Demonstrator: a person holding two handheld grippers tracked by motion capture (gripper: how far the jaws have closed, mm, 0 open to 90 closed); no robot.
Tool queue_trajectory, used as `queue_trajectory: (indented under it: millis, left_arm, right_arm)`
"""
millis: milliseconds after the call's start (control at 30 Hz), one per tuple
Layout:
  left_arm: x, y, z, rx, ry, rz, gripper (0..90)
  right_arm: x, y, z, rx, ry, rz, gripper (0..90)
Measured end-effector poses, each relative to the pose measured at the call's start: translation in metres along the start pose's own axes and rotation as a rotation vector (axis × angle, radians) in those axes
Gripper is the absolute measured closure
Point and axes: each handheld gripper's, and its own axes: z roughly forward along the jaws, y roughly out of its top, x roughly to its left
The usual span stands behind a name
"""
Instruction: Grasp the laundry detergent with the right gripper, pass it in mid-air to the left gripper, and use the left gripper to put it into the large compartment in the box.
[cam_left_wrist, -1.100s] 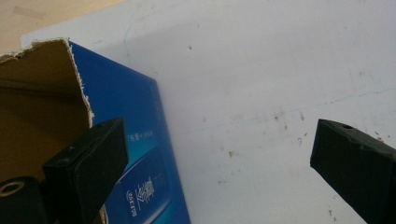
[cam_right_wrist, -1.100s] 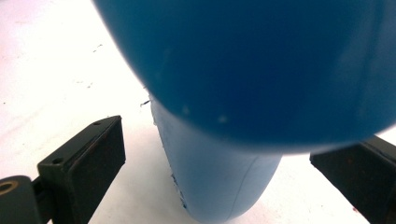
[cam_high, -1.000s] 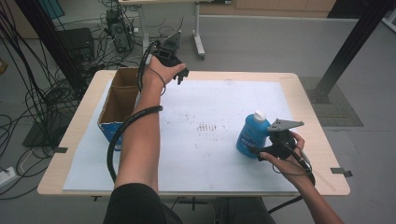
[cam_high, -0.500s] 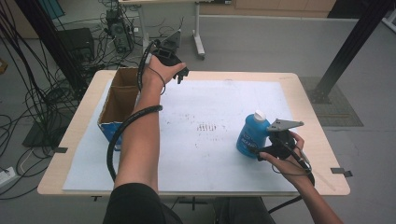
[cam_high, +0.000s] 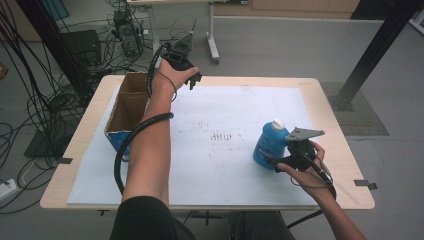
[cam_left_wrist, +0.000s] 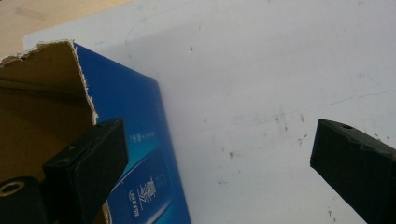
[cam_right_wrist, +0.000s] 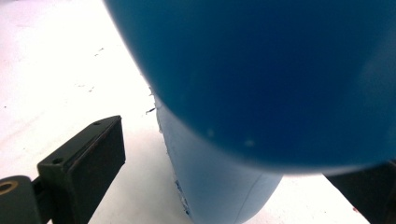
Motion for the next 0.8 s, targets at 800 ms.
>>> queue_trajectory:
  millis: [800]
  left_arm:
    - [-0.0007,0.0006,-0.0003,-0.002,-0.001,-0.001,4.8]
  right_arm:
    - [0.0006,0.0005,0.0004,-0.009,-0.003,-0.002,3.1]
